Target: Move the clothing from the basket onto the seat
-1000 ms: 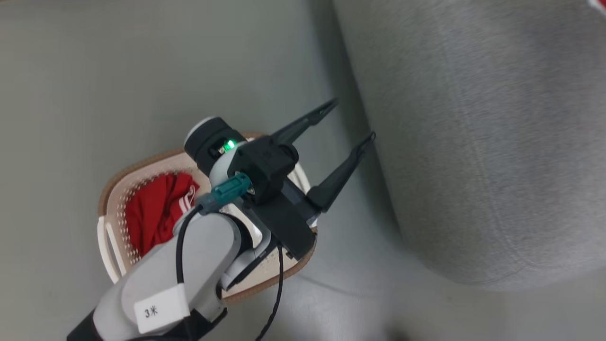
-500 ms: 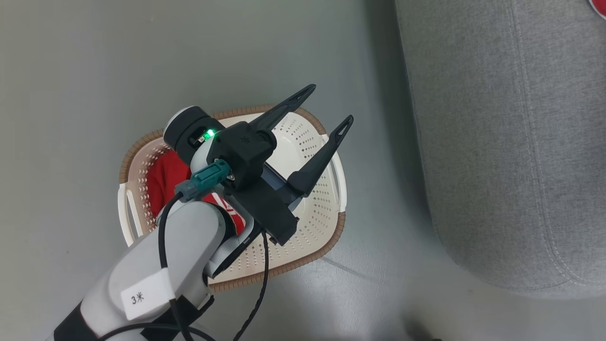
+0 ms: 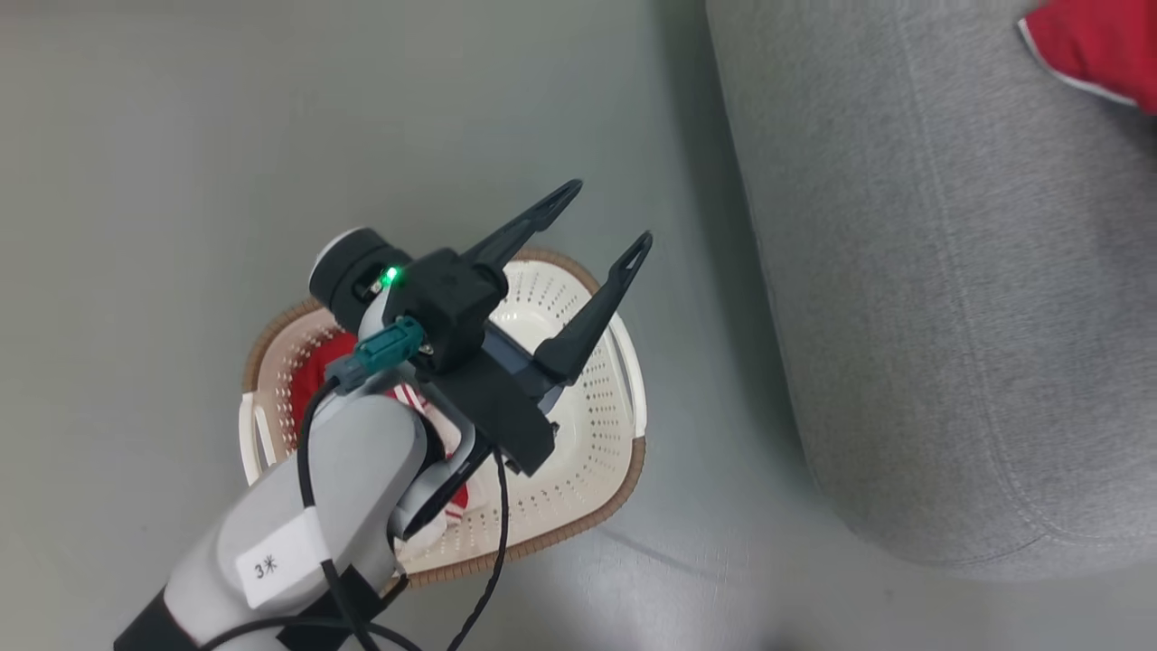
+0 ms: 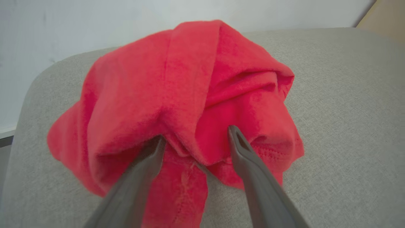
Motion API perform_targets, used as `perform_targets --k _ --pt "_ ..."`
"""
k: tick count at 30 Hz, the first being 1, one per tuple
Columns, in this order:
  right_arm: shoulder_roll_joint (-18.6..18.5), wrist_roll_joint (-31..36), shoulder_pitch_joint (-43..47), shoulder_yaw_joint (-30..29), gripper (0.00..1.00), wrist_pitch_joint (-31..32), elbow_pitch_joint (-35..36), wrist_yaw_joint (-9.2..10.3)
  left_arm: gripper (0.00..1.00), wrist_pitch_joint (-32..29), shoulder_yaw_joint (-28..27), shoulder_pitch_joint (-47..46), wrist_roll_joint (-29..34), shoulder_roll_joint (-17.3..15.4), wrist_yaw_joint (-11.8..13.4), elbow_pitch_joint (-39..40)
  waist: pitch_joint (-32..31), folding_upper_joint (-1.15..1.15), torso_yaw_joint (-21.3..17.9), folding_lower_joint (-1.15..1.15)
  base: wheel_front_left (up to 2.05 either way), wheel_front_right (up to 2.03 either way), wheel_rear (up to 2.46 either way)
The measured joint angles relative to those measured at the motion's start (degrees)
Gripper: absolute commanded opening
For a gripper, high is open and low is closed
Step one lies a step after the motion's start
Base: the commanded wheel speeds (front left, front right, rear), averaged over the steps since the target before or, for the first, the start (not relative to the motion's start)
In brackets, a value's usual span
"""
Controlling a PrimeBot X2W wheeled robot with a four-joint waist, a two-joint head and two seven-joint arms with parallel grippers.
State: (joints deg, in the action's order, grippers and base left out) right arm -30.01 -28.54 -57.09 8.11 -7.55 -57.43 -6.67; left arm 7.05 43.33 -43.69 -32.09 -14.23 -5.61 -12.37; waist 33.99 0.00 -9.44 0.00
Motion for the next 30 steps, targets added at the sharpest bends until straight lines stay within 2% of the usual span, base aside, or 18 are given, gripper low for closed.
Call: perform_targets --k 10,17,30 --pt "-1.16 2.94 2.20 6.60 1.00 1.45 -1.11 -0.47 1.00 3.41 -0.62 4.28 -1.26 0.01 -0.44 -3.08 -6.96 0.00 -0.50 -0.01 0.00 0.00 0.00" --pt "-2.09 2.47 7.09 11.81 1.00 0.66 2.70 -0.47 1.00 4.72 -1.64 7.56 -3.04 0.04 -0.13 -4.63 -12.37 -0.01 -0.50 -0.01 0.00 0.00 0.00" --pt "-1.83 -3.97 18.22 14.16 1.00 -5.00 14.08 -0.47 1.00 6.25 -4.95 15.04 -6.41 -0.08 2.19 -7.51 -22.49 -0.01 2.00 -0.02 0.00 0.00 0.00"
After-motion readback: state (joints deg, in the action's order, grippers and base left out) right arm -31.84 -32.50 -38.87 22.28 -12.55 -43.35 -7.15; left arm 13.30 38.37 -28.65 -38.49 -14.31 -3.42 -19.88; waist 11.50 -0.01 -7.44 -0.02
